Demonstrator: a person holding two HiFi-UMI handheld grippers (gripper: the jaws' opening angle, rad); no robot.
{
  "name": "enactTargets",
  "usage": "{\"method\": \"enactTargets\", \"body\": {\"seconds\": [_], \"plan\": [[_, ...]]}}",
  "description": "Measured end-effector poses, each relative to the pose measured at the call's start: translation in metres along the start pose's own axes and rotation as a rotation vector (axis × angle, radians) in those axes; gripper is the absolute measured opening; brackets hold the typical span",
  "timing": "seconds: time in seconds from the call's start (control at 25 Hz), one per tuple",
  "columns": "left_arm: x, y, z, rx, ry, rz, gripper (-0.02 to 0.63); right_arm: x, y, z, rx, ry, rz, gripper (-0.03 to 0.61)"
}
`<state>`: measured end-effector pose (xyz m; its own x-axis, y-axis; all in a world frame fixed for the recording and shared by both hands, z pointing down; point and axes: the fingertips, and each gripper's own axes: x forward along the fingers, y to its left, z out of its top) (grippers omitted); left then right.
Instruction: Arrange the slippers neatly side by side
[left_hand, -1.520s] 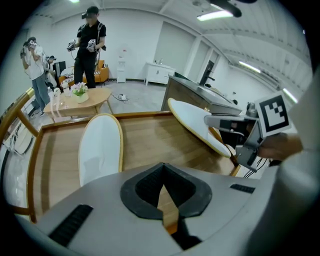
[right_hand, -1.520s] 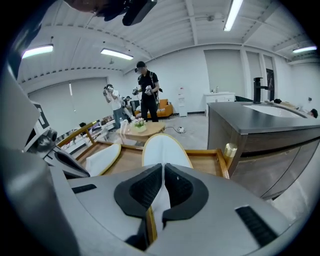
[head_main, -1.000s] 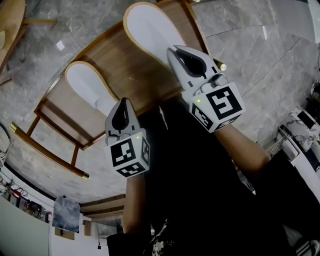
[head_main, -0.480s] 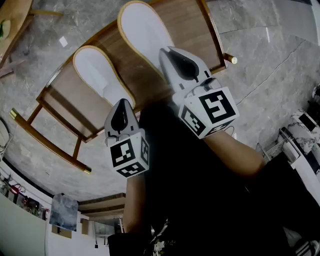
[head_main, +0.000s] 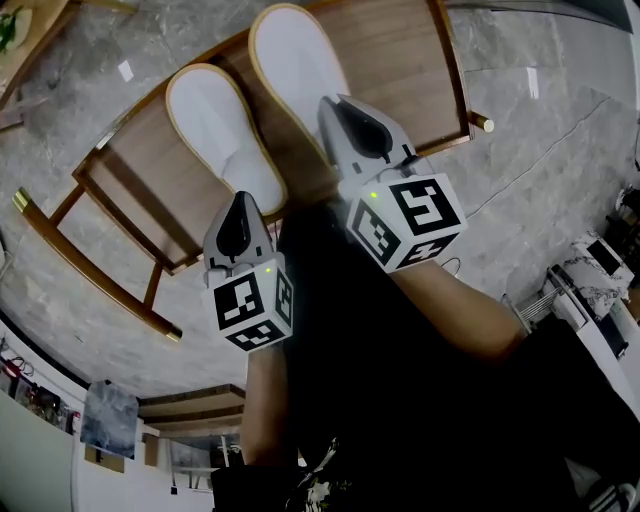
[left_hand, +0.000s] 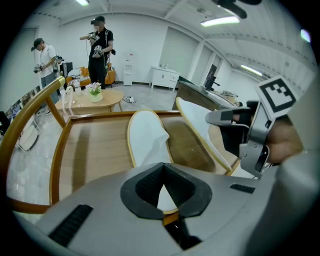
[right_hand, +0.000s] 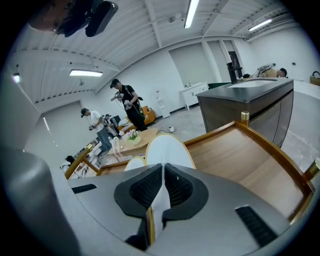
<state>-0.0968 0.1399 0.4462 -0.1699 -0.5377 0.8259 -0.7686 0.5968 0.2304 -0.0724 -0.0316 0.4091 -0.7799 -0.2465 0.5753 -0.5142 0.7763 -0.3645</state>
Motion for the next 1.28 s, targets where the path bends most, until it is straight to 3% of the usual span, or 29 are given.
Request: {"method": "enactTargets", "body": {"seconds": [0.24, 0.52, 0.92, 1.28], "plan": [[0.0, 0.006, -0.01, 0.0, 0.013, -0.001, 0.002, 0.008, -0.003, -0.01, 0.018, 0.009, -0.024, 0.014], [0.001, 0.005, -0.01, -0.004, -0.003, -0.004, 0.002, 0.022, -0.001, -0.024, -0.031, 0.03, -0.029, 0.014], [0.002, 0.008, -0.012, -0.002, -0.003, -0.011, 0.002, 0.035, 0.013, -0.039, -0.114, 0.061, 0.017, 0.014], [0.005, 0.007, -0.014, -0.002, 0.009, -0.009, 0.003, 0.04, 0.018, -0.042, -0.114, 0.081, 0.04, 0.014]]}}
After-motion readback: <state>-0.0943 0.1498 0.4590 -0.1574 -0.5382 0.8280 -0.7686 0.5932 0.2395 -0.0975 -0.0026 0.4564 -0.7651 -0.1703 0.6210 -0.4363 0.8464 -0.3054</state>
